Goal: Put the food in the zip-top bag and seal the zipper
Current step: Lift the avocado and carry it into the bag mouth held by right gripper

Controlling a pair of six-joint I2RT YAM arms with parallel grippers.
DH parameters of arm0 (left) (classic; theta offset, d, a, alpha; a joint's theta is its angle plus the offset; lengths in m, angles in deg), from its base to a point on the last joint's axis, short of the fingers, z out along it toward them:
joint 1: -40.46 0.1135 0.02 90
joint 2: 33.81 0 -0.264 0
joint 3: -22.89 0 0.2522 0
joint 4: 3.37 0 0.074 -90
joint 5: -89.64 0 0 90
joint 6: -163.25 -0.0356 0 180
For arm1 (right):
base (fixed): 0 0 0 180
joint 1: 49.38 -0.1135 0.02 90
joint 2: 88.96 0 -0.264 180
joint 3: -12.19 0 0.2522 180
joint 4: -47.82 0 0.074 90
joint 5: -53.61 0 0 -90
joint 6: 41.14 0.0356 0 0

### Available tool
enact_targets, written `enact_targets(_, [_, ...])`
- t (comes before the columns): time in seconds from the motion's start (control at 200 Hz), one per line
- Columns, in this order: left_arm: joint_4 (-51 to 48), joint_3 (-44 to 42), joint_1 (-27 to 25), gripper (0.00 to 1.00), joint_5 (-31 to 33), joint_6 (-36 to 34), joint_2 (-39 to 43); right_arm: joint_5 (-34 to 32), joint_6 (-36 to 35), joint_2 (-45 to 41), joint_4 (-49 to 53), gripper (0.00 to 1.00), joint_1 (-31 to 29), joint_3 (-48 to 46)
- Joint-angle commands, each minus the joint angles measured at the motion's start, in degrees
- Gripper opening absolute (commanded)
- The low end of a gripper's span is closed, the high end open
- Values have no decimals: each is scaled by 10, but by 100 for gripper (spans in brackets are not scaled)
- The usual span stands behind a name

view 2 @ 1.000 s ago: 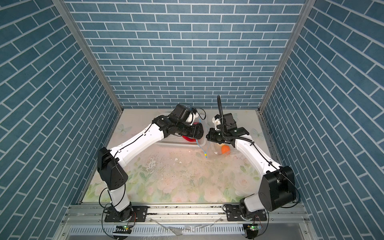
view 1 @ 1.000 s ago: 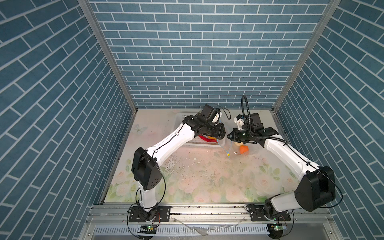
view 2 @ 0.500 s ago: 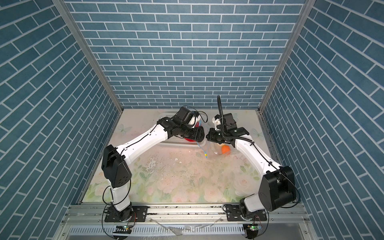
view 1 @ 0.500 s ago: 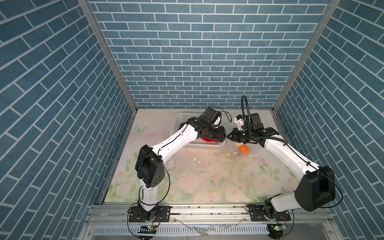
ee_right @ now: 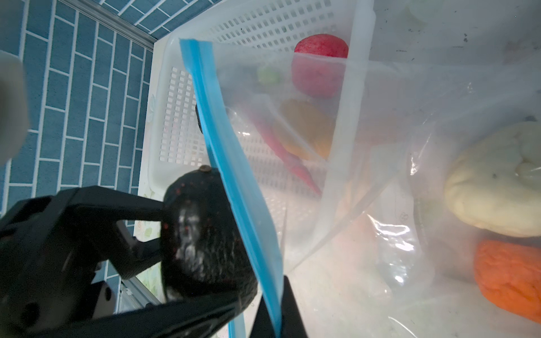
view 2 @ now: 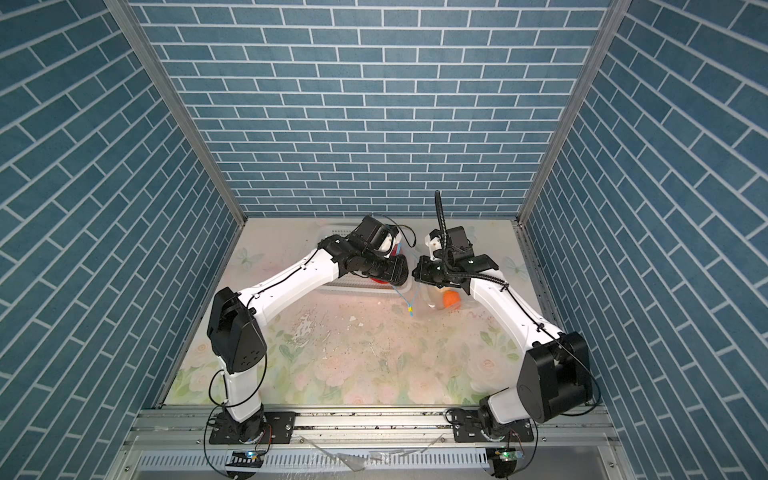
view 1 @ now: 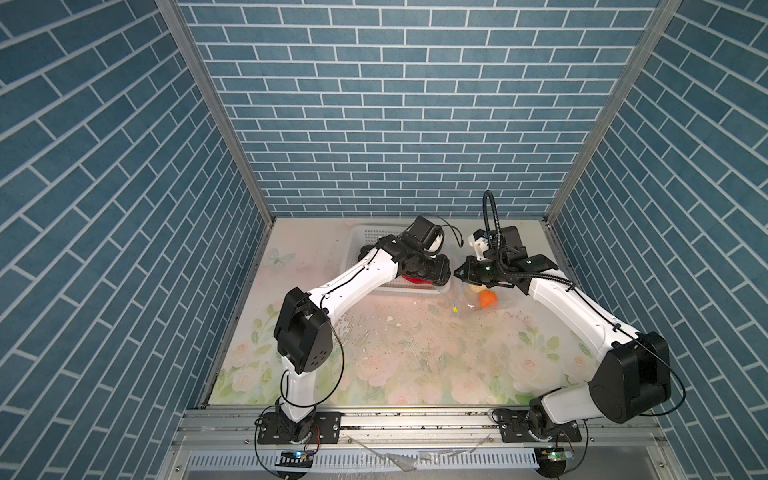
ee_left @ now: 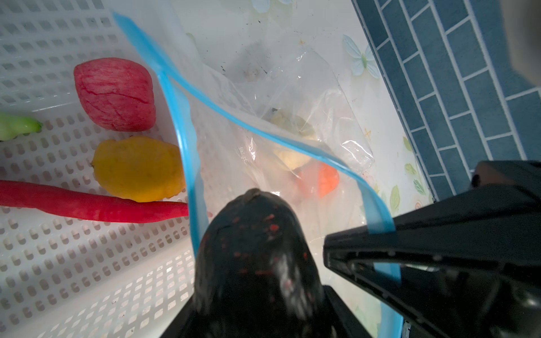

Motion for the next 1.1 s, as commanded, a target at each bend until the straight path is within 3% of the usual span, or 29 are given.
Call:
enact_targets(0.0, [-3, -4, -3, 51, 7, -2, -12, -1, 9, -13, 6, 0, 0, 37])
enact_targets(0.46, [1, -17, -3, 54, 7, -2, -14, -7, 10, -22, 4, 0, 0, 28])
enact_targets(1.095, [-2, -7, -3, 70, -3, -4, -20, -8, 13, -28, -4, 0, 0, 18])
